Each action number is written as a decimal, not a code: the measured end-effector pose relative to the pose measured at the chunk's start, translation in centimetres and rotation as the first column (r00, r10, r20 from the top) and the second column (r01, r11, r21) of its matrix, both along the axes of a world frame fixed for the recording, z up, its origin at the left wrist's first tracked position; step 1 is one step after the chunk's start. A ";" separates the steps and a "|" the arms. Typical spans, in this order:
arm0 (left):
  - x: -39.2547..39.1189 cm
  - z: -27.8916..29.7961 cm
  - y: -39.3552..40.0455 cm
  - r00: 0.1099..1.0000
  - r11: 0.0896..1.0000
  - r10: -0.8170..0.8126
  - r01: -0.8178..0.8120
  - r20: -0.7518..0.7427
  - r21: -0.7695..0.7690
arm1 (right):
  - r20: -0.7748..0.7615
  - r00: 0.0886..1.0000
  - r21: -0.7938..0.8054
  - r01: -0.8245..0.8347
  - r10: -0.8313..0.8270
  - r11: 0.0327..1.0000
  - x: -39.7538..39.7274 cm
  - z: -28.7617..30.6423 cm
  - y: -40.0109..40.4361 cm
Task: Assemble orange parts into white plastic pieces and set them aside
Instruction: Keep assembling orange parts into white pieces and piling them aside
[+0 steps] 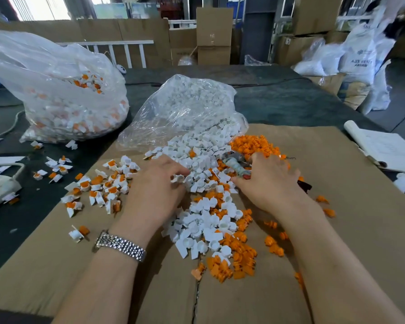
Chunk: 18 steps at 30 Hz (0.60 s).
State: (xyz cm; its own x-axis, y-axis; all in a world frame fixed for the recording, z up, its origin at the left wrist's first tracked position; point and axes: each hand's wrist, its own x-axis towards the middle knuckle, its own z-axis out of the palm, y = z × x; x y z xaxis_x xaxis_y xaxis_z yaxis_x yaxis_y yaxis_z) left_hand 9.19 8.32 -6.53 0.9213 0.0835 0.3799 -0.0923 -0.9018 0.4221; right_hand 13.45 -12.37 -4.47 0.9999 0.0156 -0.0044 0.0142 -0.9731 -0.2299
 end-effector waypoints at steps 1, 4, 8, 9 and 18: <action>0.0 -0.2 -0.1 1.000 1.000 -0.009 0.010 -0.015 0.021 | -0.005 1.000 -0.011 -0.001 0.001 1.000 0.0 -0.1 0.0; -0.1 -0.4 -0.1 1.000 1.000 -0.007 0.007 -0.012 -0.022 | 0.007 1.000 -0.055 -0.021 0.021 0.998 0.1 -0.4 0.0; -0.1 -0.3 -0.2 0.998 0.999 -0.044 0.043 -0.033 -0.028 | 0.043 0.998 -0.008 -0.041 0.041 0.999 0.1 -0.3 0.0; -0.1 -0.3 -0.3 0.998 0.998 -0.054 0.053 -0.042 -0.019 | 0.086 0.994 0.015 -0.072 0.070 0.997 0.1 -0.2 0.0; -0.1 -0.4 0.1 0.991 0.995 -0.077 0.083 -0.113 0.055 | 0.134 0.897 -0.118 -0.408 0.422 0.905 -0.2 -0.3 0.9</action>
State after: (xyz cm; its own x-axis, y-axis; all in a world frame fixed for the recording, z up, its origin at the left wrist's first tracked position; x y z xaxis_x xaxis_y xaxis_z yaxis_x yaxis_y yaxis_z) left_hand 9.13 8.40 -6.94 0.9607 -0.0116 0.2772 -0.1207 -0.9172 0.3798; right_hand 13.26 -11.51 -4.76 0.8911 0.4356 0.1275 0.4491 -0.8868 -0.1092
